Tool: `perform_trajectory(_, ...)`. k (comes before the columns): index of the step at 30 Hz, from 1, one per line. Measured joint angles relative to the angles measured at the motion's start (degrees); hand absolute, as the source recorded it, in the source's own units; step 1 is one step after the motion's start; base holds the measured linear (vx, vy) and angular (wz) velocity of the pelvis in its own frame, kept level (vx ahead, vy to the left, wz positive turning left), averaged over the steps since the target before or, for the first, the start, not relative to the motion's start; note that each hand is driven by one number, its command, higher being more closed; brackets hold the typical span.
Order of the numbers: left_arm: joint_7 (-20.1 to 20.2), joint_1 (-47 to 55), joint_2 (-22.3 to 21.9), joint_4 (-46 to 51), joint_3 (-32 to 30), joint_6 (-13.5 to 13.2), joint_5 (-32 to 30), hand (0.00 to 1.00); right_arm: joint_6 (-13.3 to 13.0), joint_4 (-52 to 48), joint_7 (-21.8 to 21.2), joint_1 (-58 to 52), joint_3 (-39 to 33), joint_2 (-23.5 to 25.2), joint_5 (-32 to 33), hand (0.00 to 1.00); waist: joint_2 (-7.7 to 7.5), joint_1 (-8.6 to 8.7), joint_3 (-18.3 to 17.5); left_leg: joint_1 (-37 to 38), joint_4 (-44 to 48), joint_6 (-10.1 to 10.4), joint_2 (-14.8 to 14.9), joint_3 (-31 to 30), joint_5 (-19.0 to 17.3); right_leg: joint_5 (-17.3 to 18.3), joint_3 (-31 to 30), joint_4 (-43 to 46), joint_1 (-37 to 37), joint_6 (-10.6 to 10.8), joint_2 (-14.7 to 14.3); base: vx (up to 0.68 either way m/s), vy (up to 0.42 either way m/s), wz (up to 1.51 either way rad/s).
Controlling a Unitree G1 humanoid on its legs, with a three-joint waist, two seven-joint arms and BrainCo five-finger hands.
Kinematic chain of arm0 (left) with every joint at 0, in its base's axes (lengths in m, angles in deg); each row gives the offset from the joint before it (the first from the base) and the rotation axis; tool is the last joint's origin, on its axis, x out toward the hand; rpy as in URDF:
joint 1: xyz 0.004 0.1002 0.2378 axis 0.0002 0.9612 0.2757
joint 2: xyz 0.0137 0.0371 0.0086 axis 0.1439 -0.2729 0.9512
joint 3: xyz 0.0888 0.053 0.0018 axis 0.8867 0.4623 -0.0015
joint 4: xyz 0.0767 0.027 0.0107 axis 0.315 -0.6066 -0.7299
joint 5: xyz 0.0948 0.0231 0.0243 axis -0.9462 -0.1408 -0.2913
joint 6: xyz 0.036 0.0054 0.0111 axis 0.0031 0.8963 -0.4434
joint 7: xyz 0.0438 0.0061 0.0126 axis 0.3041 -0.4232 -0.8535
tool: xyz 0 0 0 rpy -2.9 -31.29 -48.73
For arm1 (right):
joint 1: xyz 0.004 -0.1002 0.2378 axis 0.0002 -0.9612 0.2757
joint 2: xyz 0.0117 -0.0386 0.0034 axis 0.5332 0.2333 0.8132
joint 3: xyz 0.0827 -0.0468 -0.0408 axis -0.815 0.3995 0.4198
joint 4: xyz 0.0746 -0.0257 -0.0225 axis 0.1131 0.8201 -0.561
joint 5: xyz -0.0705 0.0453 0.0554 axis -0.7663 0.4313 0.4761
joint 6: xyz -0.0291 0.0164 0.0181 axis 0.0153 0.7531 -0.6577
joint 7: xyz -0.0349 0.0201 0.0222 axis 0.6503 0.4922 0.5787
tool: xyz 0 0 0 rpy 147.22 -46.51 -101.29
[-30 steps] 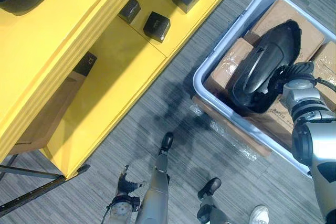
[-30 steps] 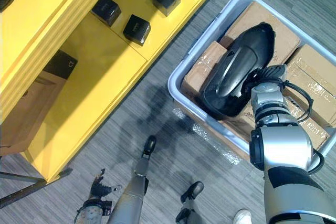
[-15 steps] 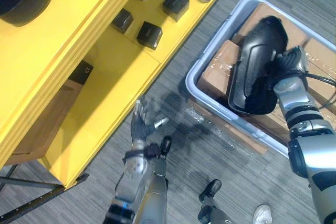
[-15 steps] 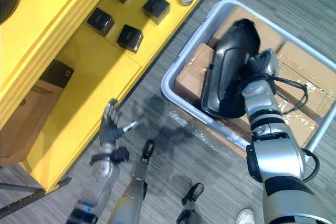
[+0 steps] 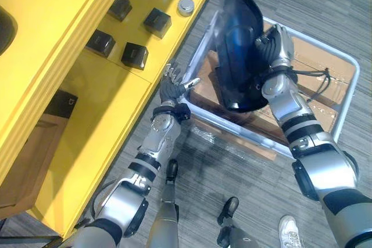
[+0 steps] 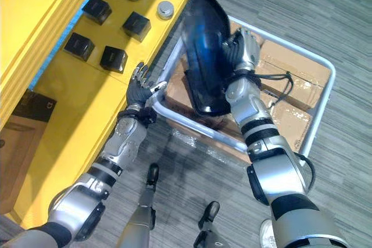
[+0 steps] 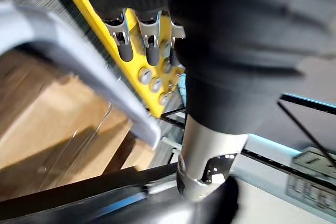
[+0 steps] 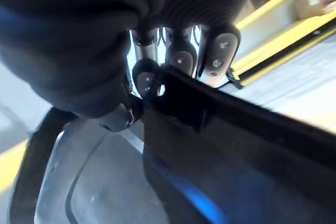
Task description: Walk over and take plastic housings, then place them on the shelf
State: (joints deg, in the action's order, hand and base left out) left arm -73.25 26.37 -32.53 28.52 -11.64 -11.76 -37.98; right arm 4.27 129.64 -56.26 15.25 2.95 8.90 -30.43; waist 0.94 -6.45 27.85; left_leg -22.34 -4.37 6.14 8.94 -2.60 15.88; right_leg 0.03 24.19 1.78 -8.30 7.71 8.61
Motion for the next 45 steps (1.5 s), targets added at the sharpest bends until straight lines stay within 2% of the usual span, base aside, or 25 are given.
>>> perform_trajectory(2,0.0,-0.6,0.0,-0.8,0.0,0.5,0.6,0.00,0.0,-1.3,0.1,1.6,0.1,1.4,-0.7,1.00,-0.05,0.82,0.0,0.4,0.0,0.7,0.2,0.4,0.5,0.0,-0.1,0.8,0.0,0.0,0.0,0.00,-0.016,-0.05)
perform_trajectory(9,0.7,-1.7,-0.1,-3.6,0.0,1.4,5.0,0.00,0.0,-5.1,1.3,1.7,0.1,7.1,-0.9,1.00,-0.59,1.24,-0.1,1.7,0.0,0.7,0.7,1.5,0.5,0.7,-1.8,3.1,-0.7,-0.9,0.1,-0.02,0.005,-0.12)
perform_trajectory(15,2.3,-2.3,-1.3,-3.5,2.2,1.3,13.6,0.00,0.0,-7.4,2.7,0.1,2.4,15.1,0.4,1.00,-1.22,1.61,-0.4,1.7,0.0,0.7,0.8,2.4,0.5,1.9,-3.2,5.3,-2.4,-1.1,0.6,-0.05,0.019,-0.10)
perform_trajectory(19,2.4,-1.6,-1.1,-3.5,1.7,-0.5,20.2,0.00,0.0,-10.9,4.9,-3.4,3.0,16.0,0.6,1.00,-2.00,1.41,-0.8,1.8,0.0,0.8,0.9,2.3,0.4,2.2,-3.2,6.3,-2.8,-1.0,0.8,0.00,0.000,0.00)
perform_trajectory(20,2.4,-1.3,-1.1,-3.5,1.5,-0.9,20.2,1.00,0.0,-11.5,5.0,-3.9,3.2,16.2,0.6,1.00,-2.02,1.45,-0.8,1.8,0.0,0.8,0.9,2.3,0.4,2.2,-3.2,6.4,-2.9,-1.0,0.9,0.00,0.000,0.00)
perform_trajectory(24,0.8,-0.7,-1.5,-3.5,-1.2,-3.9,20.2,1.00,-0.9,-15.3,5.5,-6.9,3.5,17.9,0.6,1.00,-2.10,1.98,-0.9,2.0,0.0,0.7,0.7,2.4,0.4,2.2,-3.2,6.6,-2.8,-1.0,1.1,0.00,0.000,0.00)
perform_trajectory(28,-2.0,0.1,-3.8,-2.1,-7.4,-9.0,20.1,1.00,-2.1,-17.5,6.9,-10.4,4.2,20.1,0.6,1.00,-2.49,2.50,-1.0,3.6,0.0,0.7,0.7,3.1,0.4,2.2,-3.6,6.6,-1.6,-1.0,1.1,0.03,0.012,-0.06)
perform_trajectory(32,-3.4,1.9,-5.3,1.6,-11.0,-12.6,20.0,1.00,-4.0,-21.3,7.7,-13.3,4.6,21.2,0.7,1.00,-3.28,2.81,-1.5,4.2,0.0,0.8,1.0,4.0,0.4,2.3,-4.7,6.5,-1.7,-1.0,0.9,0.01,0.014,-0.12)
perform_trajectory(36,-3.7,3.6,-7.2,3.3,-13.4,-14.0,20.0,1.00,-4.9,-23.5,7.8,-16.2,5.7,21.6,1.0,1.00,-3.86,2.90,-1.8,5.2,0.0,0.9,1.1,4.2,0.2,2.3,-4.8,6.5,-0.8,-1.0,0.9,0.00,0.006,-0.03)
perform_trajectory(41,-4.2,10.6,-10.0,13.3,-16.6,-15.3,15.9,1.00,-6.3,-31.9,7.4,-25.2,5.5,24.7,2.2,1.00,-4.56,3.02,-2.2,6.4,0.9,1.7,0.3,2.3,-0.4,4.0,-2.7,7.6,1.9,-0.8,1.4,0.02,-0.001,0.25)
perform_trajectory(42,-4.3,11.9,-11.0,14.8,-17.0,-15.4,14.9,1.00,-6.8,-33.0,7.3,-26.6,5.4,25.0,2.2,0.00,-4.59,3.21,-2.3,6.4,1.4,1.7,-0.3,1.8,-0.4,5.2,-0.9,9.0,2.8,-0.7,2.1,0.01,0.004,0.83)
perform_trajectory(44,-4.3,13.3,-11.9,16.2,-17.1,-15.5,14.2,1.00,-7.1,-34.3,6.3,-27.9,4.9,25.1,2.5,0.00,-4.60,4.02,-2.7,5.2,3.0,1.2,-1.1,4.2,-1.2,7.3,2.6,11.3,4.3,-0.5,3.6,0.00,0.028,0.92)
perform_trajectory(45,-4.3,13.8,-12.3,17.2,-17.3,-15.4,13.5,1.00,-7.6,-35.1,6.0,-28.3,4.7,25.1,3.1,0.00,-4.73,4.13,-3.2,3.8,5.2,-1.4,-0.2,8.7,-2.9,8.2,3.8,12.3,4.4,-0.2,4.2,0.02,0.026,0.92)
